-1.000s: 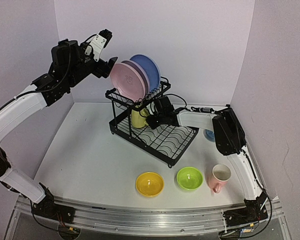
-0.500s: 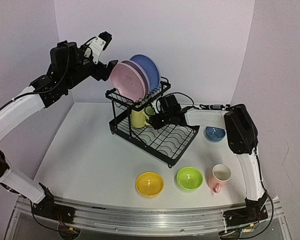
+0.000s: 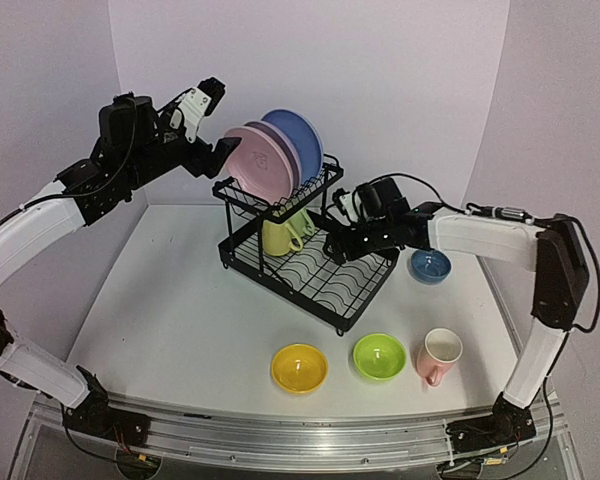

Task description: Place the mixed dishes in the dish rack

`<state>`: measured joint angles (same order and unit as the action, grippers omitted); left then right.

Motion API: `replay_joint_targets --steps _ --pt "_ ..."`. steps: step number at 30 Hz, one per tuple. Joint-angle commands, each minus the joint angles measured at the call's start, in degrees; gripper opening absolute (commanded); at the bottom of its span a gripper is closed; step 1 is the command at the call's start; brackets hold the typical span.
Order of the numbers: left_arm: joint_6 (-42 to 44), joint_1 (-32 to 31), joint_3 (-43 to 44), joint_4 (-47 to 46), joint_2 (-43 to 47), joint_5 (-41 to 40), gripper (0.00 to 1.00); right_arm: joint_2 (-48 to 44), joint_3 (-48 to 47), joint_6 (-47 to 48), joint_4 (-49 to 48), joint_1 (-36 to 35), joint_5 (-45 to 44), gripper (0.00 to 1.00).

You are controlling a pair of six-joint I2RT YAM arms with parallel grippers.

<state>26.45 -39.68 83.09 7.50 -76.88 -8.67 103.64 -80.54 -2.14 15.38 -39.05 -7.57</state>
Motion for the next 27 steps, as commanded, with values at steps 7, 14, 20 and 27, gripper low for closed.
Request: replay_joint_targets --steps 7,14,20,27 --pt "-3.1 0.3 -1.07 -1.15 2.74 7.24 0.89 -14.94 -2.12 -23.48 34.45 -0.15 -7.75 0.85" --pt "-5.71 0.22 -3.44 -1.79 4.4 12.18 0.88 -20.31 -9.85 -46.94 76.79 -0.19 -6.81 0.83" --pt "-7.33 0.22 -4.7 -1.89 5.41 15.58 0.88 -25.23 1.6 -53.85 81.65 0.6 -2.24 0.82" --pt "-7.95 0.22 -4.81 -0.83 6.75 16.95 0.88 -29.8 16.25 -53.81 71.58 9.14 3.6 0.66"
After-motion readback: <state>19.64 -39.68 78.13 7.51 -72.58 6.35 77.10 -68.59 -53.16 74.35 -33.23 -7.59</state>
